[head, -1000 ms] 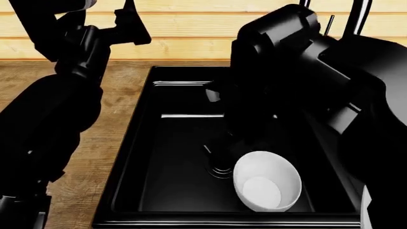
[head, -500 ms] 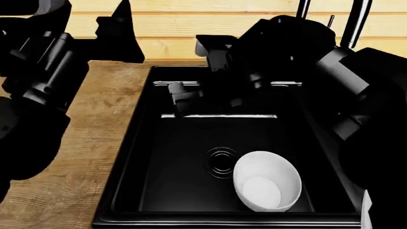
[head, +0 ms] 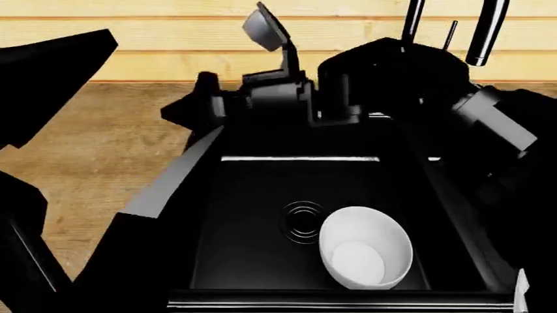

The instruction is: Move the fresh-baked cupcake off the tray onto the counter, and place the bowl used for mixing into the sink.

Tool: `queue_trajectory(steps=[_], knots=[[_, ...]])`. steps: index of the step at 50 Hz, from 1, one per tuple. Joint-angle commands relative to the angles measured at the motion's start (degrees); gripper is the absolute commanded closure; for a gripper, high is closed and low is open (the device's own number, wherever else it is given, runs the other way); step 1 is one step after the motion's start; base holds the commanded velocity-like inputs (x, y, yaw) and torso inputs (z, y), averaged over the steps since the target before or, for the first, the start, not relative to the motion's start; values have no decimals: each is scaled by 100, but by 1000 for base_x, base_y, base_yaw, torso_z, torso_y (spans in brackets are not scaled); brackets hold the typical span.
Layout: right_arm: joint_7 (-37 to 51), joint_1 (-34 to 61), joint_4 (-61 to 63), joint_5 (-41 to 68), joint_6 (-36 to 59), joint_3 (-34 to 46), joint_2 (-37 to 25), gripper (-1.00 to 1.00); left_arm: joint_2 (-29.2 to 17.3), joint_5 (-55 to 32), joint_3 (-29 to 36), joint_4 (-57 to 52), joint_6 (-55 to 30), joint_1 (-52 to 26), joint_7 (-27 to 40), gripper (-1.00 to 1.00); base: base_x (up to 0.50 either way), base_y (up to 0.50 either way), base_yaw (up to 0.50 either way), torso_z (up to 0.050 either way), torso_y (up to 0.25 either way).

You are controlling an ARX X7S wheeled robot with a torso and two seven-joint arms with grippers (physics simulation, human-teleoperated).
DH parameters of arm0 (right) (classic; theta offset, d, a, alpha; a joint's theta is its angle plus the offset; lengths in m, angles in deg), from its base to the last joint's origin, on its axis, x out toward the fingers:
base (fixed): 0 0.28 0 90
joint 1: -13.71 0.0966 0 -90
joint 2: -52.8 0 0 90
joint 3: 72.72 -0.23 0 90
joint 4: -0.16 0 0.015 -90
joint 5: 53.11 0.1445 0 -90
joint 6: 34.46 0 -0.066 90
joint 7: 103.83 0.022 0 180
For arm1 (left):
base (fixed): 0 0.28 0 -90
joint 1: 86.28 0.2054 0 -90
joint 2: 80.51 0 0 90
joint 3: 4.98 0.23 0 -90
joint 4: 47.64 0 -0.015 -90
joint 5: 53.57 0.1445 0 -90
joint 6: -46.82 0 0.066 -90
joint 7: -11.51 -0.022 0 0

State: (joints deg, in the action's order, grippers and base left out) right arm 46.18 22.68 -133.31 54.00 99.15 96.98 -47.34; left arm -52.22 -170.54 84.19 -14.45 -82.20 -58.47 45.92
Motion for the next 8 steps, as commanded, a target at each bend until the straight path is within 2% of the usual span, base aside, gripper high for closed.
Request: queue_trajectory(steps=[1,2,4,5,6,7,8], knots=[[2479,-3372,4140,3714,-1206,-3856,-3983,-100,-552,-1223,-832,-143,-76,-377,-404,-100,0,0,0,0,0],[3019,-4231,5000,4574,-1230,-4715,-4842,-100,-518,-1151,-748,-100,-109,-467,-414,-100,0,0,0,0,0],[3122,-5950,6719,6292,-1145,-6434,-6561,-100,-529,-1114,-688,-60,-136,-609,-415,-100,0,0,0,0,0],[3188,-6278,7578,7152,-1163,-7294,-7420,-100,-476,-1050,-596,-46,-161,-683,-413,-100,0,0,0,0,0],[3189,-6224,8437,7289,-1230,-8153,-7986,-100,-561,-1114,-538,-8,-164,-847,-400,-100,0,0,0,0,0],[3240,-6170,9297,7289,-1175,-9013,-7986,-100,-577,-1119,-466,32,-174,-978,-401,-100,0,0,0,0,0],[3240,-6170,9297,7289,-1175,-9013,-7986,-100,-616,-1142,-356,97,-198,-1197,-410,-100,0,0,0,0,0]])
